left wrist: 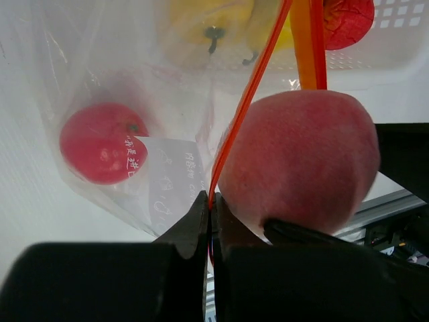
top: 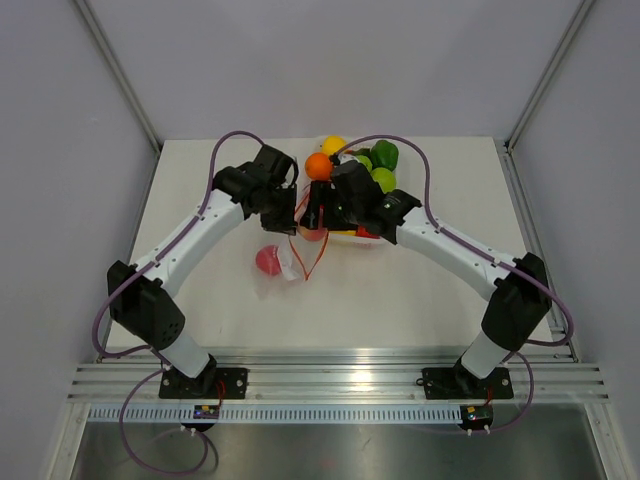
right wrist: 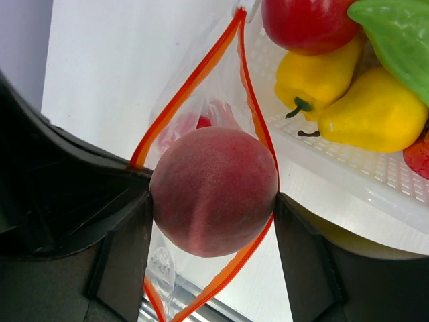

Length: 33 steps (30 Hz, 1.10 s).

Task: Place the food in the zip-top bag and seal the zipper
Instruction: Place the fake fruit in the zipper food storage bag.

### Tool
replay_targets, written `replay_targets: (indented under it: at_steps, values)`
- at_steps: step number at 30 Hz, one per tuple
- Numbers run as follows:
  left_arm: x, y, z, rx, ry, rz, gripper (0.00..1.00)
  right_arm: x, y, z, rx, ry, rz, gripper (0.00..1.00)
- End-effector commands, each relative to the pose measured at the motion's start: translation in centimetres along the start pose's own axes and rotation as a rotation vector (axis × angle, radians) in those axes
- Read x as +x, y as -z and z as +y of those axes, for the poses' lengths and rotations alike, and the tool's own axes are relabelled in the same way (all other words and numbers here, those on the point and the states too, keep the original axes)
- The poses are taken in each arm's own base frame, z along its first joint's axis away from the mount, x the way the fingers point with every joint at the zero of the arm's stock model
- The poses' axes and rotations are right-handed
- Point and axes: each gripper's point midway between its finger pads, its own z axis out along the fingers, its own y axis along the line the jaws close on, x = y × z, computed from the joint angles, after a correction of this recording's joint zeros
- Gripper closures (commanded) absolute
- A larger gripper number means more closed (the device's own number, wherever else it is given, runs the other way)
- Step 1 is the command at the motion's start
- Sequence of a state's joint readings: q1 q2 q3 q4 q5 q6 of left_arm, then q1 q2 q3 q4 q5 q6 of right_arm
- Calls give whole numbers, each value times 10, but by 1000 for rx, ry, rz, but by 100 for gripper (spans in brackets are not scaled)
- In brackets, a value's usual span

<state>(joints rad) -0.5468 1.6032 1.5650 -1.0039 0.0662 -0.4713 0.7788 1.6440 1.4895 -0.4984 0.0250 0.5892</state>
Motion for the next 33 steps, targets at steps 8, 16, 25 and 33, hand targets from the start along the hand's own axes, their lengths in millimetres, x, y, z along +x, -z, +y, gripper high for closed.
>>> replay_targets:
  at_steps: [8, 16, 25, 33]
  values:
    - [-21, 46, -29, 142, -19, -101, 100, -6, 2, 5, 1, 25, -8, 7]
    - [-22, 41, -23, 116, -12, -98, 100, -35, 42, 0, 46, 60, -124, 15]
    - [-22, 27, 2, 52, 25, -84, 100, -60, 48, -65, 244, 69, -206, 37]
    - [-18, 25, 8, 44, 48, -79, 100, -58, 0, -113, 377, 388, -88, 10]
